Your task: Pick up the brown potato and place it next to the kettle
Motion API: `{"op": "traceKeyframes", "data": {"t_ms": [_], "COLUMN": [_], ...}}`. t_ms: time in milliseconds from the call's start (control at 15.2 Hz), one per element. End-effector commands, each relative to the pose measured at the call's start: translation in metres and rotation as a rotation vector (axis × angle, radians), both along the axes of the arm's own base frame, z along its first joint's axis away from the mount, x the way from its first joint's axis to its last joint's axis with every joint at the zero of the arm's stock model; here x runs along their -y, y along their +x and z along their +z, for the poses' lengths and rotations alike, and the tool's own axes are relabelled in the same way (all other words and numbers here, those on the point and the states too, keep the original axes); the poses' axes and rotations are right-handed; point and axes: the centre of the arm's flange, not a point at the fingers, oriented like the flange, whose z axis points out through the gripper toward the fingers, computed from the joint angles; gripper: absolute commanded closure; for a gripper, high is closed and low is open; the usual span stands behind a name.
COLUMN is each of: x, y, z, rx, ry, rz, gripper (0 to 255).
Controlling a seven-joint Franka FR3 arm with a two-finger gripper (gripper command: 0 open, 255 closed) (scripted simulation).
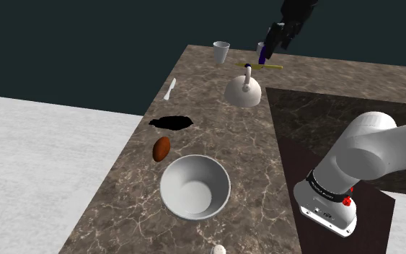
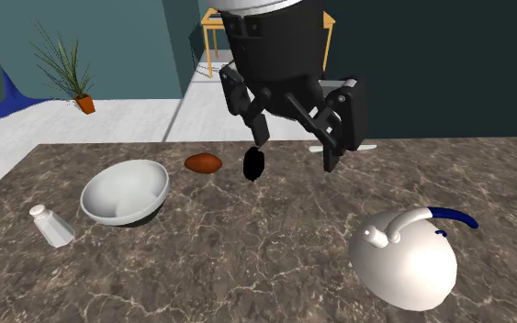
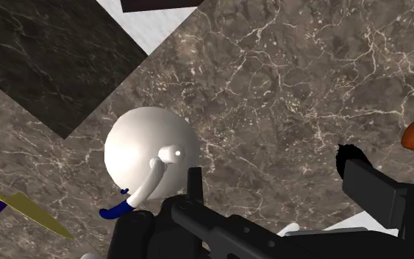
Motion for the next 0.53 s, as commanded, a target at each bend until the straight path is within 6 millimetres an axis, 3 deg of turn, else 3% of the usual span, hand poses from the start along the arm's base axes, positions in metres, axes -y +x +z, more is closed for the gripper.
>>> {"op": "traceKeyframes", "data": {"t_ms": [0, 462], "x": [0.000, -0.064], "y": [0.000, 0.029], "z": [0.000, -0.056], "rx": [0.000, -0.028], "ry": [0.000, 0.047], "rz": [0.000, -0.071], "gripper": [0, 0]}}
